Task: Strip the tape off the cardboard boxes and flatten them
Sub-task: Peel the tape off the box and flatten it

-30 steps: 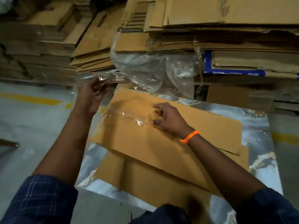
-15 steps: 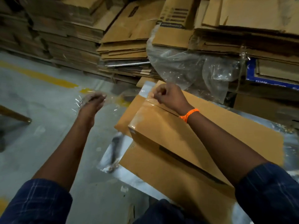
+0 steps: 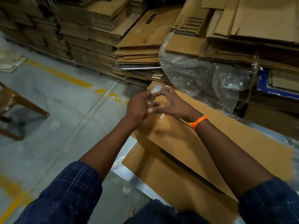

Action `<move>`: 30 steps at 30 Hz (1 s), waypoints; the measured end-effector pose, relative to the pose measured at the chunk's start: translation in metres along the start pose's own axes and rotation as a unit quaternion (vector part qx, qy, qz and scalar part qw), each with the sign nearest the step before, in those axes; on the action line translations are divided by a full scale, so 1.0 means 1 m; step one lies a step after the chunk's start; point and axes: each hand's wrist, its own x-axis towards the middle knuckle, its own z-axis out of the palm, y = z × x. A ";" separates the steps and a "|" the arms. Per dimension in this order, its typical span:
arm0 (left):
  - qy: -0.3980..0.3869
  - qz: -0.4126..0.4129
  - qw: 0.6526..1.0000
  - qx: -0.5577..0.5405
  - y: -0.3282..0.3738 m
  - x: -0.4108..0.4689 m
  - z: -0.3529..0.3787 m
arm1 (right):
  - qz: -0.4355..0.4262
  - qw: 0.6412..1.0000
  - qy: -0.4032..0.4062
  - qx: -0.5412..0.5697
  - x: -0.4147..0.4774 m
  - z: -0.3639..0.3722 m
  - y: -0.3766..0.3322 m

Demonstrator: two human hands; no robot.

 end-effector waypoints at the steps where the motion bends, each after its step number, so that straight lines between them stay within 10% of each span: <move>1: 0.007 -0.007 1.000 0.011 0.008 0.000 0.001 | 0.001 0.999 -0.004 -0.036 -0.005 0.003 0.004; 5: -0.103 0.011 0.992 0.067 0.026 0.008 0.000 | -0.003 0.987 0.084 0.138 -0.013 -0.002 0.033; 8: -0.252 -0.057 0.962 -0.087 0.020 0.005 -0.022 | 0.044 0.963 0.089 0.251 -0.016 -0.022 0.062; 12: -0.269 -0.191 0.868 -0.371 -0.004 -0.013 -0.040 | 0.036 0.982 0.018 0.183 -0.013 -0.023 0.065; 16: -0.261 -0.235 0.837 -0.419 -0.009 -0.020 -0.032 | -0.001 0.989 -0.114 0.092 -0.009 0.004 0.038; 19: -0.282 -0.234 0.824 -0.432 -0.005 -0.014 -0.032 | -0.061 0.998 0.002 0.010 0.003 0.037 0.036; 22: -0.281 -0.291 0.689 -0.601 -0.008 -0.007 -0.038 | -0.067 0.984 0.154 0.057 0.008 0.050 0.046; 23: -0.268 -0.299 0.688 -0.604 -0.010 -0.004 -0.040 | -0.056 0.980 0.183 0.062 0.009 0.050 0.047; 27: -0.152 -0.165 0.929 -0.295 -0.034 -0.006 -0.050 | 0.107 0.944 0.257 0.177 0.037 0.053 0.054; 30: -0.242 -0.114 0.943 -0.199 -0.055 -0.033 -0.041 | 0.245 0.898 0.282 0.233 0.058 0.051 0.056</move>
